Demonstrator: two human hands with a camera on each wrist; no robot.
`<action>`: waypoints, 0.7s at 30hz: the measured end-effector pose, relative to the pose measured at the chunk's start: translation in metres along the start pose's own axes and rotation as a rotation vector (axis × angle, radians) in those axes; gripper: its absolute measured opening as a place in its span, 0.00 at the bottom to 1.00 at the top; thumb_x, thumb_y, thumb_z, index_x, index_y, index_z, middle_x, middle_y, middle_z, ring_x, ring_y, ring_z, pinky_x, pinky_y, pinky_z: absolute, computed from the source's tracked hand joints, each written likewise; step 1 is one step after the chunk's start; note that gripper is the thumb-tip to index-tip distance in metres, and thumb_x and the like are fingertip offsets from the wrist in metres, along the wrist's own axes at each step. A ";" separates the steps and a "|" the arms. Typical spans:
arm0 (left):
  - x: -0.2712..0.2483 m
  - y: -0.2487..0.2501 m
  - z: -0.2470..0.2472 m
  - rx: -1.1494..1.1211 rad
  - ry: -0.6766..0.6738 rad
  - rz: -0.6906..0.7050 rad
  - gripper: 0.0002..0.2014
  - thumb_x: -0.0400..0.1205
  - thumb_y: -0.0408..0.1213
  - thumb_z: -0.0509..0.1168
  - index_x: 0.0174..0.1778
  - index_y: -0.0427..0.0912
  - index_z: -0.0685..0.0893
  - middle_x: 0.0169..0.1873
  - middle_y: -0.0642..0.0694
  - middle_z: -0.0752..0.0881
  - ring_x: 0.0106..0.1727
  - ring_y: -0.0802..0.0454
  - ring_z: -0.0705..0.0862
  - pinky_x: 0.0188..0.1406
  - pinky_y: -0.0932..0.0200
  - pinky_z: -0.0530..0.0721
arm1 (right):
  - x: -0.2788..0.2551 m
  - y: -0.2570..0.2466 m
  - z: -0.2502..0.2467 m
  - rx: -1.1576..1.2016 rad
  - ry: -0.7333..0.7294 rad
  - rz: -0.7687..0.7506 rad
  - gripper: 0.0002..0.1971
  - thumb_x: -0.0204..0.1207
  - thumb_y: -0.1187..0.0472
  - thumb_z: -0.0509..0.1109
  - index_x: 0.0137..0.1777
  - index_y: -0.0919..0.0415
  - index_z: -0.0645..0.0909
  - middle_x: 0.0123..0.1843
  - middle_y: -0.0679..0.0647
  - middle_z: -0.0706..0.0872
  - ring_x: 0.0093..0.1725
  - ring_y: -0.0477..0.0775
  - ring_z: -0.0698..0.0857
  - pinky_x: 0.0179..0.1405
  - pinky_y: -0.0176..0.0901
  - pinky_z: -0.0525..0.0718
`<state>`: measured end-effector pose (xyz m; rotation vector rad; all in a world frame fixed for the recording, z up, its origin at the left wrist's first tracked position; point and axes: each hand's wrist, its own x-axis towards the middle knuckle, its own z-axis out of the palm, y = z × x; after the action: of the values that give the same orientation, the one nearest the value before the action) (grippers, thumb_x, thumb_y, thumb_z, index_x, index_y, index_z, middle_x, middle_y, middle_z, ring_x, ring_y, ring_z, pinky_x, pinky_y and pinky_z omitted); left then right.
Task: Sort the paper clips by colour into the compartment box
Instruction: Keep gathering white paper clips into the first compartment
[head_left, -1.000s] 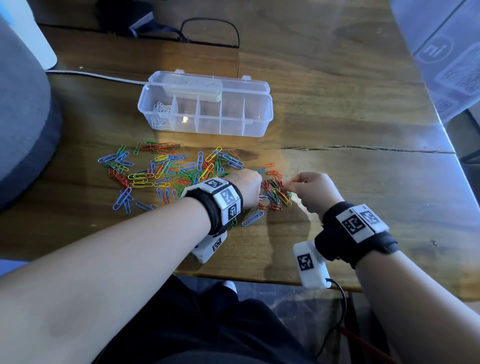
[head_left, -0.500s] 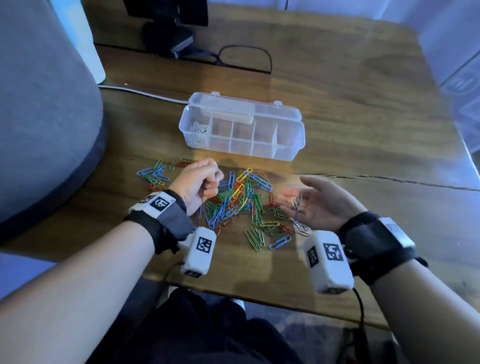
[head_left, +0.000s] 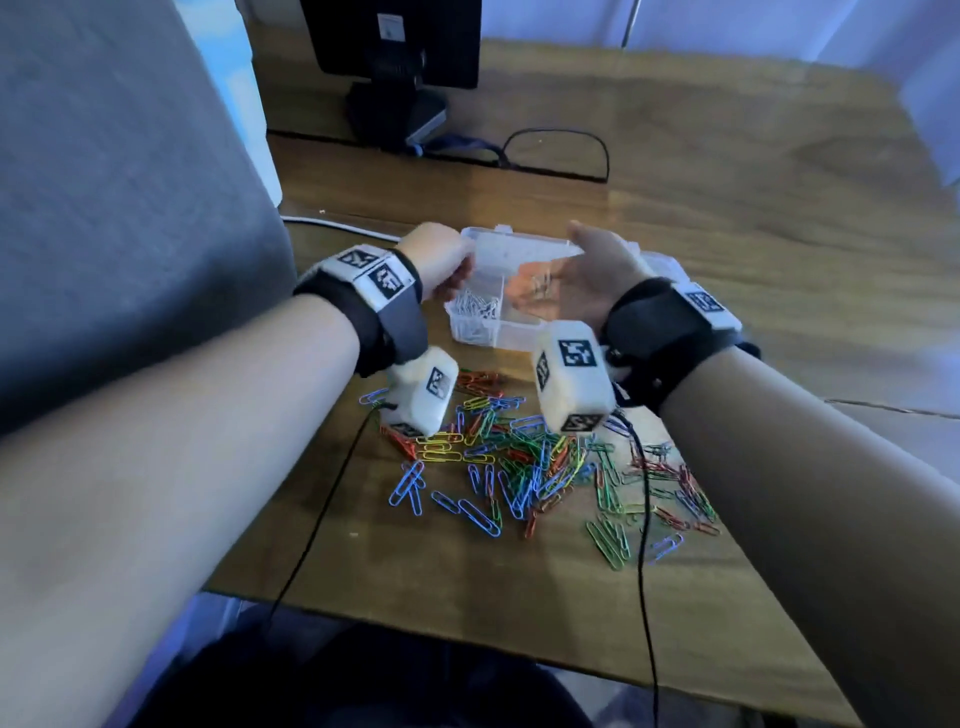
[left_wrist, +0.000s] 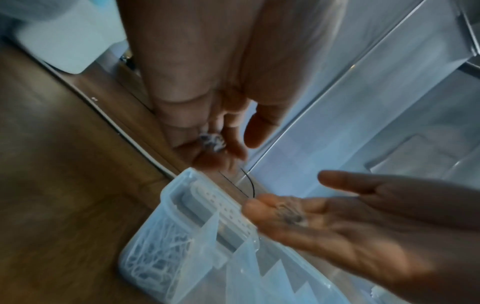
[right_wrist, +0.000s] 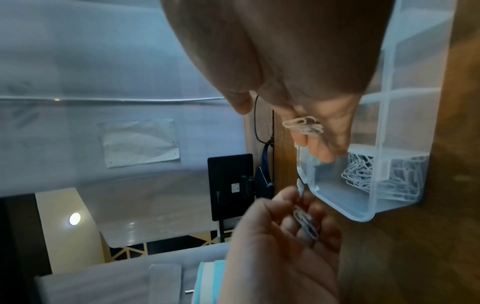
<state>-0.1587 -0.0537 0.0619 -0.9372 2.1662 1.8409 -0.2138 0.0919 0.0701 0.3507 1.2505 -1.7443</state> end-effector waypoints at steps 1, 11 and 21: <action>0.002 0.002 0.000 0.015 -0.027 -0.021 0.13 0.80 0.25 0.55 0.29 0.37 0.71 0.28 0.42 0.72 0.26 0.50 0.69 0.25 0.62 0.69 | 0.007 0.000 0.007 -0.039 0.002 -0.001 0.29 0.84 0.41 0.45 0.48 0.69 0.71 0.36 0.60 0.72 0.36 0.59 0.74 0.42 0.48 0.80; -0.008 -0.008 -0.017 0.001 -0.041 0.060 0.06 0.81 0.36 0.57 0.49 0.43 0.78 0.42 0.48 0.77 0.45 0.54 0.78 0.45 0.60 0.72 | -0.002 0.010 0.006 -0.307 0.081 -0.144 0.16 0.84 0.50 0.55 0.49 0.63 0.76 0.43 0.58 0.78 0.41 0.57 0.79 0.39 0.43 0.79; -0.088 -0.084 -0.033 0.482 0.122 0.167 0.08 0.79 0.31 0.63 0.49 0.41 0.87 0.40 0.49 0.84 0.45 0.52 0.79 0.40 0.64 0.75 | -0.063 0.097 -0.088 -1.323 0.148 -0.315 0.13 0.79 0.59 0.65 0.41 0.70 0.79 0.37 0.59 0.80 0.37 0.57 0.78 0.43 0.50 0.76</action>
<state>-0.0342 -0.0566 0.0427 -0.7953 2.6573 1.2400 -0.1262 0.1949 0.0167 -0.5252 2.3281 -0.7849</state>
